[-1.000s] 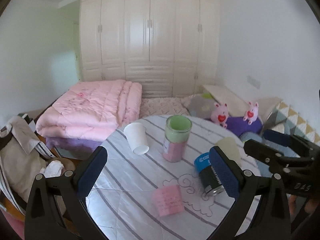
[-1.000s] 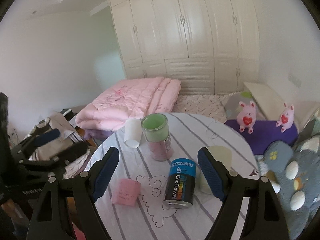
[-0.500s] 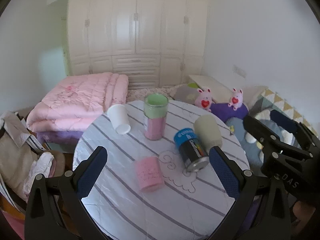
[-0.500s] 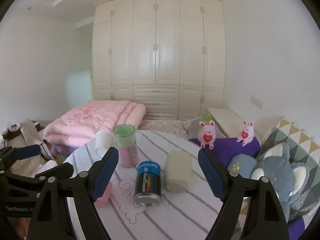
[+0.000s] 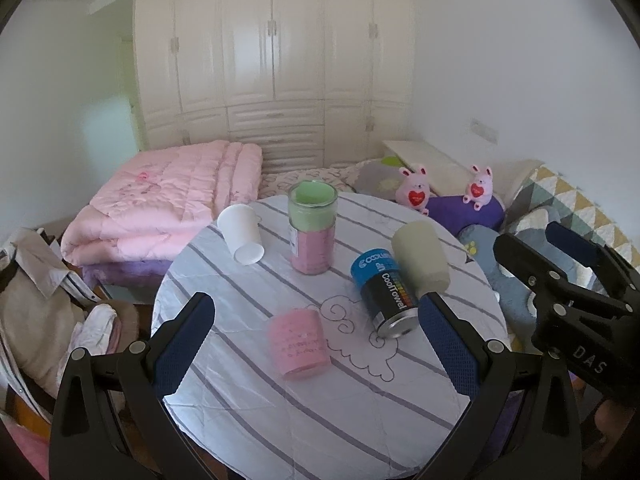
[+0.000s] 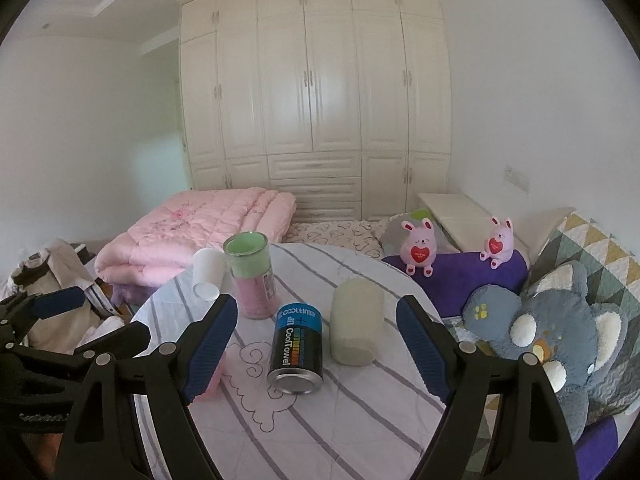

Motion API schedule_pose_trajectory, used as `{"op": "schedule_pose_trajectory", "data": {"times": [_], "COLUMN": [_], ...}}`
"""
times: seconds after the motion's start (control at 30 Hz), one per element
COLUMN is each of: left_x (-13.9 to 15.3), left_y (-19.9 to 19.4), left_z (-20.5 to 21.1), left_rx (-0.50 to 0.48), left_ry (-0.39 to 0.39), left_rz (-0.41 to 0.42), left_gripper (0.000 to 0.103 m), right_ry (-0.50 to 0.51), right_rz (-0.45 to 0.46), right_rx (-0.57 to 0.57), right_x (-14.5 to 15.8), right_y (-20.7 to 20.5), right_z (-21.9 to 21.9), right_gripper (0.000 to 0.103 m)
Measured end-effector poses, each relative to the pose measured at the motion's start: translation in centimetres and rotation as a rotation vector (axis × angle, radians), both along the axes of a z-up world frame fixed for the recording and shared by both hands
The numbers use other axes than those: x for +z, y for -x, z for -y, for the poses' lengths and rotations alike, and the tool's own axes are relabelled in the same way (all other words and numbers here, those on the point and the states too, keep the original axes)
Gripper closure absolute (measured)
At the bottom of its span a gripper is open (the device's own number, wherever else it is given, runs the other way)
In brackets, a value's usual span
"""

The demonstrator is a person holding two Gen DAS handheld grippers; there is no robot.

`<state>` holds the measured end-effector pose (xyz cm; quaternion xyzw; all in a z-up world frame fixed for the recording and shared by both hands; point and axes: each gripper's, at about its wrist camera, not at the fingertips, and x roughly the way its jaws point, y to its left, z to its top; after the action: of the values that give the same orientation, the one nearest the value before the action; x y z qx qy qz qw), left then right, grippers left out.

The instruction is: Flip cup upright

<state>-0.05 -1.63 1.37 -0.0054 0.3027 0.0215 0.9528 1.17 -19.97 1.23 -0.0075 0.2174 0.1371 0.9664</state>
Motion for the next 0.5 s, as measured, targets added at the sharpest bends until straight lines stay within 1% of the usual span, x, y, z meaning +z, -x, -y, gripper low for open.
{"op": "schedule_pose_trajectory", "data": {"times": [0.27,0.5], "left_x": [0.12,0.19], "left_y": [-0.38,-0.54], "left_z": [0.60,0.88], "left_rx": [0.021,0.019], "left_ry": [-0.053,-0.067], "left_rz": [0.027,0.060], "left_gripper": [0.000,0.000], "right_ry": [-0.005,-0.007], "right_rz": [0.017,0.006], "right_rx": [0.003,0.003], "right_x": [-0.03,-0.21], "right_y": [-0.13,-0.51], "right_z": [0.26,0.29], "right_gripper": [0.020,0.020]}}
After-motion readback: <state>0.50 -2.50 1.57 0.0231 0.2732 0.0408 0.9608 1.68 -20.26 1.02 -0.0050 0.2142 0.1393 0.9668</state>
